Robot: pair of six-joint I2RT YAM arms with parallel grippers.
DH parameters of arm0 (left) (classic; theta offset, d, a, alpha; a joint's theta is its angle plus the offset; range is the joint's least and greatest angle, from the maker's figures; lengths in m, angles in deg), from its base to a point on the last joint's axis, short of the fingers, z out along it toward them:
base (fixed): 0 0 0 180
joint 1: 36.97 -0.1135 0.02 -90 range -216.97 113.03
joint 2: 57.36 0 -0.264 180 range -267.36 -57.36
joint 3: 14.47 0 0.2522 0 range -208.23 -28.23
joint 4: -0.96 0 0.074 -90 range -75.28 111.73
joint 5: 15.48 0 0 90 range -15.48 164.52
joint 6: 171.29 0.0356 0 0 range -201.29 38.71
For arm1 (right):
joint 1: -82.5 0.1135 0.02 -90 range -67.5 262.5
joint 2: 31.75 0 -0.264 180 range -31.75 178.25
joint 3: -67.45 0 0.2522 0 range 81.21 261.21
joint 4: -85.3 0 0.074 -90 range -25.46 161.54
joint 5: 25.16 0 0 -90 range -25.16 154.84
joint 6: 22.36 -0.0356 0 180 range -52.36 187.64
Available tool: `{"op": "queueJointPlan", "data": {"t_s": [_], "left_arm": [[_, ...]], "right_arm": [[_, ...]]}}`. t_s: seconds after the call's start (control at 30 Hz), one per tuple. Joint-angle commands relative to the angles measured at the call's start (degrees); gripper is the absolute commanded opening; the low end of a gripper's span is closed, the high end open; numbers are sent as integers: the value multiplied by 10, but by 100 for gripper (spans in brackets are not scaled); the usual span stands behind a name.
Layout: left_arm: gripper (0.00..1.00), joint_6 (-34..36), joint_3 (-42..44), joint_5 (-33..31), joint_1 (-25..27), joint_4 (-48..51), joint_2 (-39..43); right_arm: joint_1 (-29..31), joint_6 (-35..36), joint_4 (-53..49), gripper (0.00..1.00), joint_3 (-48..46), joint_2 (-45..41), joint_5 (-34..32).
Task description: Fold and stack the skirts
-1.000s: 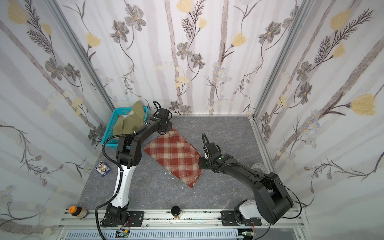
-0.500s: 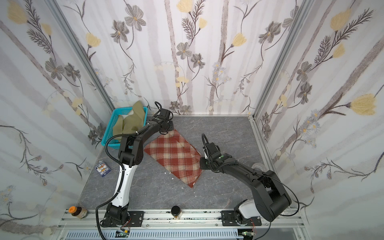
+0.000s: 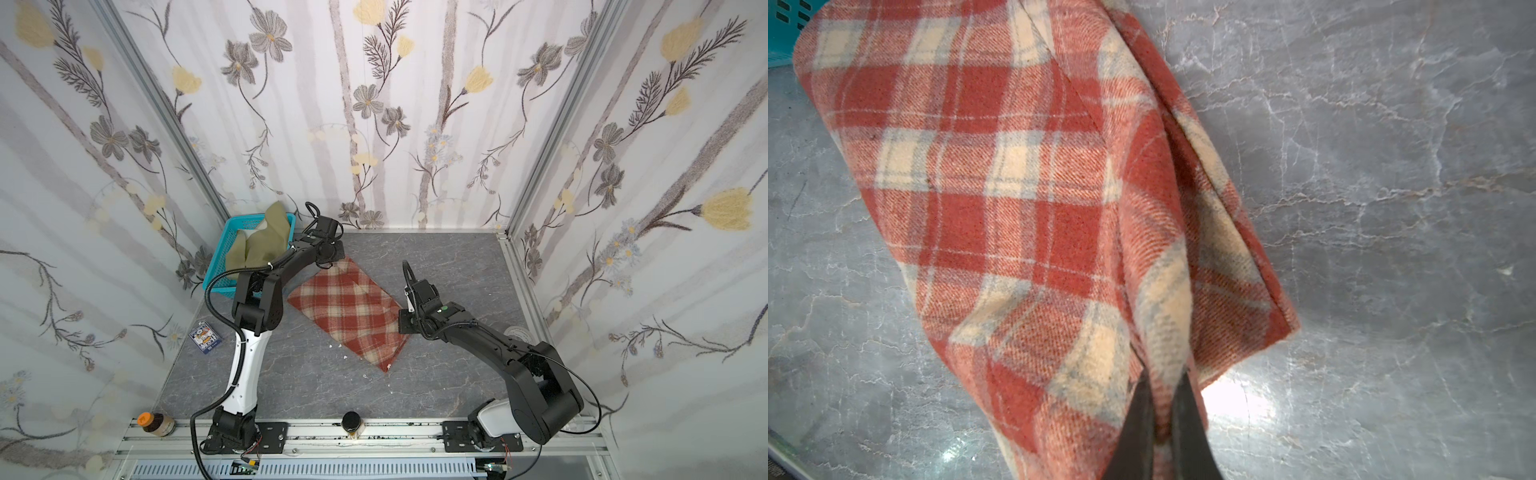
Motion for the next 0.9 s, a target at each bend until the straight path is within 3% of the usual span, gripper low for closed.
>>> {"op": "queueJointPlan", "data": {"t_s": [0.0,0.13,0.17,0.27,0.37,0.53,0.87], "left_arm": [[0,-9,16,-27,-4,-15,20],[0,-10,32,-20,-10,-23,33],[5,-10,32,-16,-11,-24,34],[47,-9,29,13,-9,-36,31],[59,1,14,46,-4,-44,20],[61,10,-17,67,1,-44,-10],[47,17,-63,81,0,-43,-52]], "right_arm": [[0,19,-4,3,11,-6,-18],[0,25,-9,3,15,-12,-22],[0,25,-9,3,15,-12,-22],[0,26,-8,3,14,-9,-21],[0,25,-8,3,14,-6,-20],[0,24,-6,3,14,-4,-21],[0,21,-7,3,15,3,-16]]}}
